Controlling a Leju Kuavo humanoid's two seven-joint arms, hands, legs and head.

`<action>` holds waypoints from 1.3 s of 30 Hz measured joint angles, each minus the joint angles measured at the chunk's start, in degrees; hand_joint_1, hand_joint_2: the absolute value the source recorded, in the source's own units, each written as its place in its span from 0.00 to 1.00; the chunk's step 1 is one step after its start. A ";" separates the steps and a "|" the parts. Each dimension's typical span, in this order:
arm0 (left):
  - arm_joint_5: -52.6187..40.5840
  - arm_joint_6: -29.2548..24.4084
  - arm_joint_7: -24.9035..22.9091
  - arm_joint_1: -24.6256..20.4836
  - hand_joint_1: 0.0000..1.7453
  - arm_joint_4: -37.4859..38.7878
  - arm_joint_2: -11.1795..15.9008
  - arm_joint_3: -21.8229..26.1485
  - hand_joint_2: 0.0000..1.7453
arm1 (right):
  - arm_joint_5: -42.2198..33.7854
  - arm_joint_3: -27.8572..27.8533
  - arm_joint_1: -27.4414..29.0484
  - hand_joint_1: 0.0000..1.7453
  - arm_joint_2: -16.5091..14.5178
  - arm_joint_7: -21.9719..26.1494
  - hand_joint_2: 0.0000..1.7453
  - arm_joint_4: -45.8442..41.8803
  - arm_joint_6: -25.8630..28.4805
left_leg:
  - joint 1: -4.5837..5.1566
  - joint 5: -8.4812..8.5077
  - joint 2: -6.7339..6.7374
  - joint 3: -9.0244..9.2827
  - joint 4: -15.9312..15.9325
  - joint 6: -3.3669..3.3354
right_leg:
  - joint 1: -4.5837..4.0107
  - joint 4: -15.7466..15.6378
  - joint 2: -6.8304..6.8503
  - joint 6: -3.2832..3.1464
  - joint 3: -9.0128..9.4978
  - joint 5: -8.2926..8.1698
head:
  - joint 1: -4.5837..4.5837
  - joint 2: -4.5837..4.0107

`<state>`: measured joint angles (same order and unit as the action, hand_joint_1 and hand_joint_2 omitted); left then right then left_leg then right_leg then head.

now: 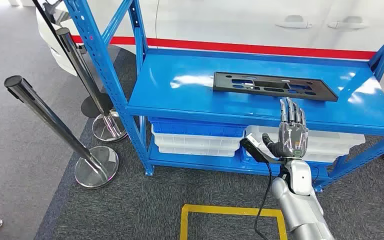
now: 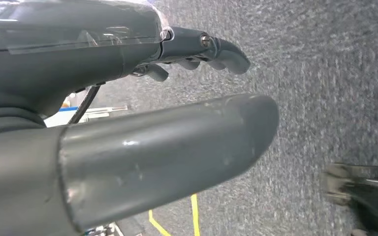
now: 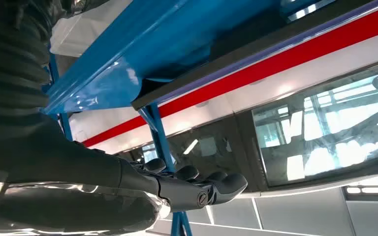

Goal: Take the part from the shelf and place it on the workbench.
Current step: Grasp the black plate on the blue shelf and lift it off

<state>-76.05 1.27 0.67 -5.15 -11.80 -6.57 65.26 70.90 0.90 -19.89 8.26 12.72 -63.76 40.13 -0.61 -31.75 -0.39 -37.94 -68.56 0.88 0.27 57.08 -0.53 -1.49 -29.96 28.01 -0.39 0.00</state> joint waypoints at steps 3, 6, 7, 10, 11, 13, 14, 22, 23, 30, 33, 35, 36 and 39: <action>-0.04 -0.01 -0.03 0.09 0.00 0.00 0.12 0.00 0.00 | 0.02 -0.06 0.00 0.00 0.00 0.02 1.00 0.08 0.01 | 0.19 6.16 0.08 0.98 6.71 -0.61 | -0.07 0.16 0.04 0.57 1.39 1.35 | -0.01 0.00; -0.09 -0.04 -0.10 0.02 0.00 0.00 0.16 -0.02 0.00 | 0.09 -0.32 0.04 0.00 0.04 0.02 1.00 0.21 0.02 | 0.56 7.88 0.05 1.39 9.15 -1.94 | -0.13 0.42 0.03 1.59 1.68 2.20 | -0.02 0.00; -0.10 -0.04 -0.13 0.02 0.00 0.00 0.15 -0.03 0.00 | 0.10 -0.46 0.05 0.00 0.07 0.01 1.00 0.20 0.01 | 0.49 8.03 0.01 1.74 9.44 -2.32 | -0.07 0.91 0.06 1.88 1.55 2.16 | -0.03 -0.01; -0.11 -0.04 -0.26 -0.05 0.00 0.00 0.14 -0.06 0.00 | 0.13 -0.80 -0.04 0.00 0.16 0.03 1.00 0.19 0.02 | 0.17 7.76 0.00 3.47 10.59 -3.11 | 0.13 7.64 0.19 2.69 -2.15 2.92 | -0.04 -0.02; -0.13 -0.04 -0.31 -0.10 0.00 0.00 0.14 -0.07 0.00 | 0.14 -0.87 -0.02 0.00 0.19 0.04 1.00 0.22 0.02 | 0.16 7.52 0.00 3.84 10.72 -3.29 | 0.20 11.13 0.22 2.95 -4.48 4.19 | -0.04 -0.02; -0.16 -0.04 -0.37 -0.16 0.00 0.00 0.14 -0.07 0.00 | 0.15 -1.02 0.16 0.00 0.24 0.11 1.00 0.30 0.02 | 0.19 6.85 -0.08 4.46 10.74 -3.45 | 0.39 16.09 0.22 3.24 -8.77 6.60 | -0.04 -0.02; -0.17 -0.04 -0.37 -0.16 0.00 0.00 0.14 -0.07 0.00 | 0.15 -1.13 0.25 0.00 0.24 0.15 1.00 0.34 0.02 | 0.20 6.46 -0.12 4.86 10.71 -3.43 | 0.46 16.31 0.23 3.24 -9.86 6.29 | -0.04 -0.02; -0.24 -0.02 -0.39 -0.27 0.00 0.02 -0.02 -0.21 0.00 | 0.14 -1.79 0.24 0.00 0.40 0.39 1.00 0.40 0.02 | 0.43 4.12 -0.25 7.00 10.50 -2.42 | -0.20 0.51 0.03 1.90 -5.56 -4.09 | -0.02 -0.02; -0.23 -0.03 -0.46 -0.26 0.00 0.02 0.01 -0.24 0.00 | 0.13 -1.83 0.28 0.00 0.40 0.44 1.00 0.42 0.03 | 0.45 3.94 -0.19 7.19 10.48 -2.64 | -0.18 0.40 -0.06 2.01 -5.40 -4.11 | -0.04 -0.02; -0.16 -0.07 -0.71 -0.30 0.00 0.02 0.08 -0.52 0.00 | 0.19 -2.07 0.27 0.00 0.39 0.86 1.00 0.45 0.02 | 0.38 3.65 -0.10 7.87 11.31 -2.84 | -0.37 0.59 -0.13 1.44 -5.21 -3.59 | -0.04 -0.02; -0.16 -0.11 -0.70 -0.30 0.00 0.02 0.10 -0.59 0.00 | 0.21 -2.22 0.27 0.00 0.39 1.02 1.00 0.45 0.02 | 0.33 3.62 -0.10 7.91 11.47 -2.26 | -0.41 0.67 -0.13 1.30 -5.21 -3.52 | -0.04 -0.02; -0.16 -0.16 -0.63 -0.30 0.00 0.02 0.10 -0.61 0.00 | 0.25 -2.26 0.28 0.00 0.39 1.14 1.00 0.45 0.02 | 0.28 3.61 -0.10 7.93 11.50 -1.91 | -0.43 0.73 -0.12 1.27 -5.21 -3.51 | -0.04 -0.02; -0.16 -0.17 -0.55 -0.30 0.00 0.02 0.10 -0.61 0.00 | 0.26 -2.27 0.28 0.00 0.39 1.17 1.00 0.44 0.02 | 0.28 3.61 -0.10 7.94 11.50 -1.80 | -0.44 0.76 -0.12 1.27 -5.21 -3.51 | -0.04 -0.01; -0.11 -0.17 -0.39 -0.29 0.00 0.02 0.08 -0.61 0.00 | 0.26 -2.29 0.28 0.00 0.39 1.22 1.00 0.44 0.02 | 0.27 3.65 -0.10 7.93 11.50 -1.56 | -0.42 0.78 -0.11 1.24 -5.20 -3.53 | -0.04 -0.01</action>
<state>-76.17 1.09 0.28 -5.44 -11.78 -6.49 64.65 71.17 -1.40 -19.61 8.66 13.94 -63.32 40.15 -0.34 -28.10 -0.49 -30.01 -57.06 -0.68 -0.15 57.85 -0.64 -0.25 -35.16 24.47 -0.44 -0.01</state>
